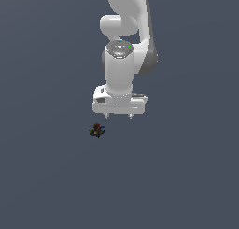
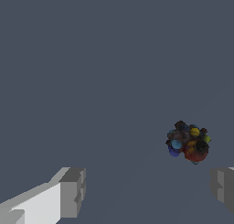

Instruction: Pick up the object and move it to a goal position.

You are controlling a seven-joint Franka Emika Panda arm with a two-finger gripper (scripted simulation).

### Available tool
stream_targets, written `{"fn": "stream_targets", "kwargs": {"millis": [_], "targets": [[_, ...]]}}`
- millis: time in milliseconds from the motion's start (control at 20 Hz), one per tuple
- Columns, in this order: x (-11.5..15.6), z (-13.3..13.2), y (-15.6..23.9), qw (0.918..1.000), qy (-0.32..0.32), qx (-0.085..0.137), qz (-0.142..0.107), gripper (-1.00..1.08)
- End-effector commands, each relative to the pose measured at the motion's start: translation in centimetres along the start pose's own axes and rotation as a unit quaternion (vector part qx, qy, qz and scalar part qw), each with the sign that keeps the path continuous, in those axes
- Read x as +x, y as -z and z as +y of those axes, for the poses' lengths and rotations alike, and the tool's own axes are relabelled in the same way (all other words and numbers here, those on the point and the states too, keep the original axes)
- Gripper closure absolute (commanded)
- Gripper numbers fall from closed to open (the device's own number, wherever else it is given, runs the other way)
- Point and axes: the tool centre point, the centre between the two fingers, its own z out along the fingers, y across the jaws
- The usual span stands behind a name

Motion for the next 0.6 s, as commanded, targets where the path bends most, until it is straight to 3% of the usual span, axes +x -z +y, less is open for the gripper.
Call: {"fn": "stream_targets", "kwargs": {"millis": [0, 550], "targets": [[0.0, 0.0, 0.0, 1.0000, 0.000, 0.000, 0.000, -0.92], [-0.1, 2.2, 1.4, 0.9999, -0.012, -0.001, 0.002, -0.92]]}}
